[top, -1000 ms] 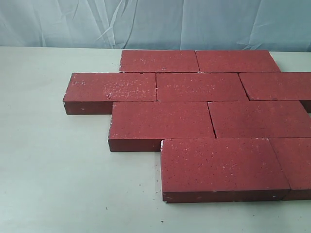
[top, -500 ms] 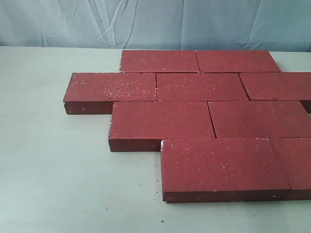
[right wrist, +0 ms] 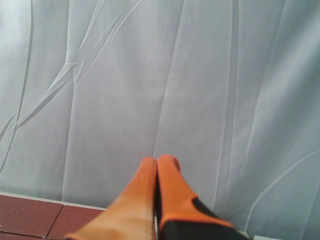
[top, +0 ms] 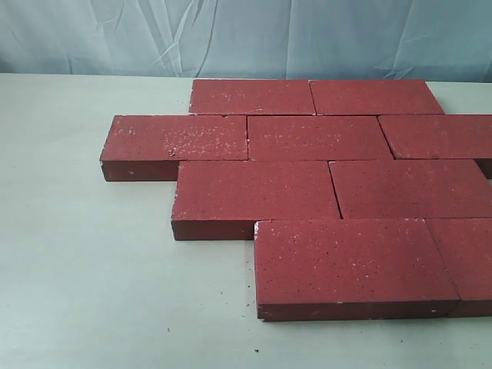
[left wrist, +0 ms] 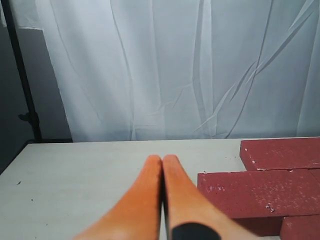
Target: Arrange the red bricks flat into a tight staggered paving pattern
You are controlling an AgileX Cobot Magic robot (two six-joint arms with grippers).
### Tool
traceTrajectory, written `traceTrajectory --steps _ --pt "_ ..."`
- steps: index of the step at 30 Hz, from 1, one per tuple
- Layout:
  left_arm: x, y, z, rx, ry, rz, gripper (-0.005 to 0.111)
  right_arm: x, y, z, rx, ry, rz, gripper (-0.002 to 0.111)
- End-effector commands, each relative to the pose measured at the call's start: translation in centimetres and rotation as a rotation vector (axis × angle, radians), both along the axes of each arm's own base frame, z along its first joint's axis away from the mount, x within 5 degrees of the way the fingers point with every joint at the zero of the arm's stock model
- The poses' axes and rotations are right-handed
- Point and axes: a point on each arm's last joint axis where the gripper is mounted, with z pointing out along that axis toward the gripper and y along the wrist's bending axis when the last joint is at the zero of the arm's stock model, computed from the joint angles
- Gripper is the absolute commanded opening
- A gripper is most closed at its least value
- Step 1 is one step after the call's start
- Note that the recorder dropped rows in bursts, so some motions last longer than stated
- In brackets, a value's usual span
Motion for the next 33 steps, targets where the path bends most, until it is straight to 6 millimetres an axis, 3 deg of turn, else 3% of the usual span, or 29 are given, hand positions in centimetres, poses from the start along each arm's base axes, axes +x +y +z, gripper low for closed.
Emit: traceTrajectory --steps 1,13,18,21,28,33 --pt "0.0 0.0 -0.3 0.014 -0.001 0.001 0.000 -0.1 0.0 0.0 0.002 -0.015 -0.003 -0.001" --pt "-2.0 0.7 -3.7 0.115 -0.102 0.081 0.000 -0.1 0.0 0.0 0.002 -0.015 -0.003 -0.001" --pt "-2.9 0.7 -7.0 0.104 -0.132 0.078 0.000 -0.1 0.0 0.0 0.004 -0.015 -0.003 -0.001" --pt "-2.4 0.6 -9.4 0.058 -0.074 0.067 0.000 -0.1 0.0 0.0 0.004 -0.015 -0.003 -0.001" --pt "-1.9 0.5 -12.2 0.029 -0.004 0.061 0.000 -0.1 0.0 0.0 0.004 -0.014 -0.003 -0.001" --pt "-1.7 0.5 -12.5 0.030 -0.041 0.057 0.000 -0.1 0.0 0.0 0.004 -0.014 -0.003 -0.001"
